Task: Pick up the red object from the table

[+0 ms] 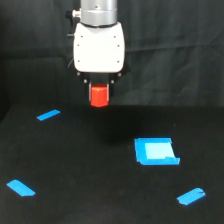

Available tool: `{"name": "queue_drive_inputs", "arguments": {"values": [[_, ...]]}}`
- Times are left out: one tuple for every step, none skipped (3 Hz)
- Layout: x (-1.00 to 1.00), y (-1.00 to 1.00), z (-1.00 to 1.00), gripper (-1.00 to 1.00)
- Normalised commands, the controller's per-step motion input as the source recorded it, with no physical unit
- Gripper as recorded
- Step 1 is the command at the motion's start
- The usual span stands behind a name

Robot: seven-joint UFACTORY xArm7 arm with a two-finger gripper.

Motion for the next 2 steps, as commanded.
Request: {"name": "queue_drive_inputs", "arguments": {"values": [[-0.01,-0.03,0.07,-1.00],[-0.01,-0.02,0.07,-1.00]]}}
